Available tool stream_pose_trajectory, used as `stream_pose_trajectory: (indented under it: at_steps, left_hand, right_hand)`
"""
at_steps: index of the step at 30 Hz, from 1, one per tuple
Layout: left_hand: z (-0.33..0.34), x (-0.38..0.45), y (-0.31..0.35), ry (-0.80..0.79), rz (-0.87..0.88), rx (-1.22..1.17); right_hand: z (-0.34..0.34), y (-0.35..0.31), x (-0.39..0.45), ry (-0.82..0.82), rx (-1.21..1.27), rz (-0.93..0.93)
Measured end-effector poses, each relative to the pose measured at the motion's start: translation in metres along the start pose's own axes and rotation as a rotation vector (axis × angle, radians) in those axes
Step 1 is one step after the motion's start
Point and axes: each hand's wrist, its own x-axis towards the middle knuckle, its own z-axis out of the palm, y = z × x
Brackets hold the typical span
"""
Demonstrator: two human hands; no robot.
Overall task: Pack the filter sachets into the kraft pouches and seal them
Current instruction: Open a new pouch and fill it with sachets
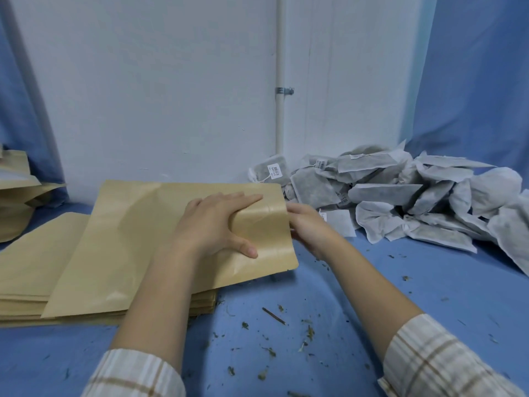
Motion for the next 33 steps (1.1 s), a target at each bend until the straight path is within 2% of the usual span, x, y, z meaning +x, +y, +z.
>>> stream_pose_trajectory:
  at_steps: [1, 3, 4, 6, 8, 10, 12, 14, 16, 18, 22, 27, 31, 33]
  left_hand:
    - [0.001, 0.000, -0.002, 0.010, -0.021, 0.016]
    - [0.002, 0.001, -0.004, 0.020, -0.051, 0.031]
    - [0.002, 0.001, -0.004, 0.021, -0.060, 0.038]
    - [0.003, 0.002, -0.005, 0.021, -0.065, 0.047]
    - [0.004, 0.002, -0.006, 0.014, -0.062, 0.057]
    - [0.004, 0.003, -0.007, 0.008, -0.064, 0.070]
    - [0.005, 0.004, -0.008, 0.006, -0.078, 0.092]
    - [0.005, 0.004, -0.011, 0.004, -0.106, 0.122]
    - [0.005, 0.003, -0.014, 0.017, -0.128, 0.142]
    - [0.004, 0.001, -0.015, 0.036, -0.134, 0.130]
    - [-0.001, -0.001, -0.014, 0.054, -0.113, 0.053]
    - [-0.001, -0.002, -0.001, 0.003, -0.003, -0.041]
    - [0.002, 0.002, 0.012, 0.017, 0.077, -0.093]
    - [0.003, 0.002, 0.014, 0.004, 0.099, -0.122]
  right_hand:
    - [-0.006, 0.008, 0.003, 0.239, -0.162, -0.024]
    - [-0.022, 0.027, 0.008, 0.660, -0.776, -0.003]
    - [-0.031, 0.036, 0.007, 0.781, -1.031, 0.037]
    - [-0.045, 0.044, 0.006, 0.834, -1.209, 0.204]
    - [-0.056, 0.047, 0.006, 0.716, -1.190, 0.375]
    - [-0.061, 0.049, 0.007, 0.663, -1.068, 0.369]
    - [-0.062, 0.046, 0.007, 0.759, -0.753, 0.193]
    - [-0.060, 0.040, 0.007, 0.782, -0.295, 0.016]
    - [-0.057, 0.030, 0.006, 0.692, 0.117, -0.053]
    - [-0.056, 0.021, 0.002, 0.585, 0.308, -0.091]
    - [-0.053, 0.014, -0.003, 0.341, 0.346, -0.122]
    - [-0.033, 0.006, -0.005, 0.053, 0.420, -0.109]
    - [-0.005, -0.005, -0.002, -0.027, -0.042, -0.109]
    - [0.004, -0.011, -0.005, -0.087, -0.090, 0.068]
